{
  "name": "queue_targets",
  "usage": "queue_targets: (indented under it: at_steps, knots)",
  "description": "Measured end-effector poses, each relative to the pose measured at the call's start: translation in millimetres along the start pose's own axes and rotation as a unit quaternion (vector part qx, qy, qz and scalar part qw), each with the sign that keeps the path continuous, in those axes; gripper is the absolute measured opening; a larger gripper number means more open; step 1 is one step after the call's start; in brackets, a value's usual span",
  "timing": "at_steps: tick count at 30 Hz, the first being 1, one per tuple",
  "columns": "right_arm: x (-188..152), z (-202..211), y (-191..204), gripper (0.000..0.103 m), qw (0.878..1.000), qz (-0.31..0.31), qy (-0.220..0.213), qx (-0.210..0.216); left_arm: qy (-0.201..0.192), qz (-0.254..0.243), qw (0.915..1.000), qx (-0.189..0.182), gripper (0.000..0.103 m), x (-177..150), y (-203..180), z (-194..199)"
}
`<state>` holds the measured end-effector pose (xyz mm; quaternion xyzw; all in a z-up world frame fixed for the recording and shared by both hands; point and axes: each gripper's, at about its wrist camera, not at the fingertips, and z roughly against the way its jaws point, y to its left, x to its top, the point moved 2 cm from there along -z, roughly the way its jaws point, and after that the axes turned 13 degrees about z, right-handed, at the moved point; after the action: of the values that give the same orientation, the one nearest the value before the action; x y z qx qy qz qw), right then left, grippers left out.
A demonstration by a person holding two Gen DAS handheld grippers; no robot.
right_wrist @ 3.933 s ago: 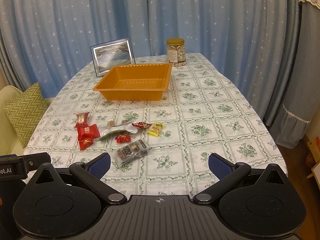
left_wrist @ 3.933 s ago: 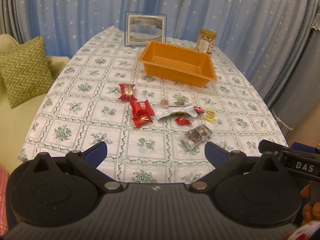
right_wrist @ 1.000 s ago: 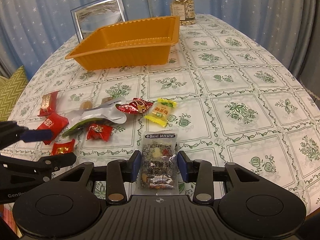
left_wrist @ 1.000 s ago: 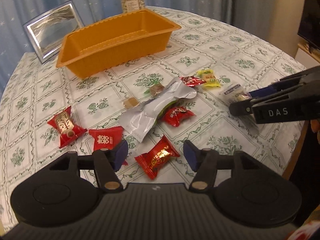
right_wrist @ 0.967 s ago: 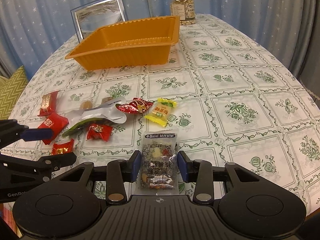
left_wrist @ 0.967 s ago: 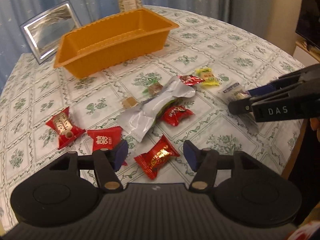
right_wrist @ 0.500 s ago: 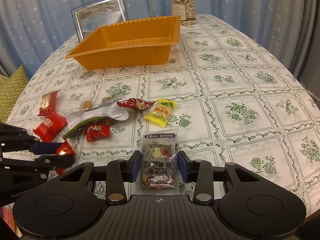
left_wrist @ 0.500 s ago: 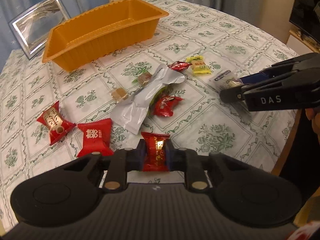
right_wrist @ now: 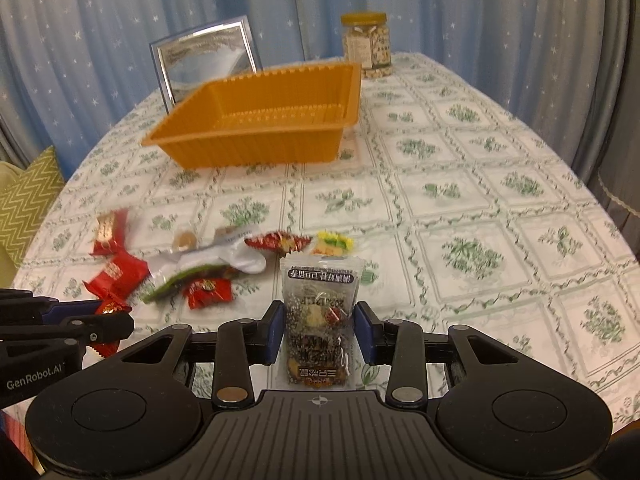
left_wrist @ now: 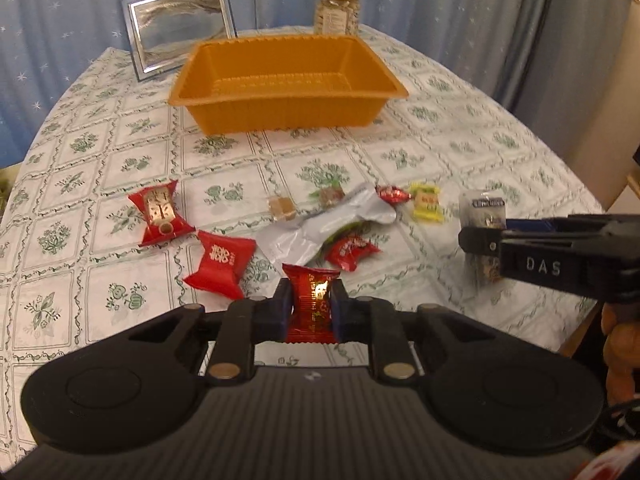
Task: Organize snacks
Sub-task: 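Carry the red candy in the left gripper and nut packet in the right gripper over the orange tray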
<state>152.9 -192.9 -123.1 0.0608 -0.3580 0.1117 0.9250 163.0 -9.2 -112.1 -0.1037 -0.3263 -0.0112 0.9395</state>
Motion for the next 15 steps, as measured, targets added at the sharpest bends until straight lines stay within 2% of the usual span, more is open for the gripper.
queue_targets:
  at_steps: [9, 15]
  knots:
    - [22, 22, -2, 0.038, 1.000, 0.006, -0.031, -0.002, -0.026, 0.009, 0.9996, 0.003, 0.018, 29, -8, 12]
    - [49, 24, -7, 0.038, 0.999, 0.009, -0.048, 0.006, -0.039, 0.017, 0.9991, -0.008, 0.018, 59, -12, 10]
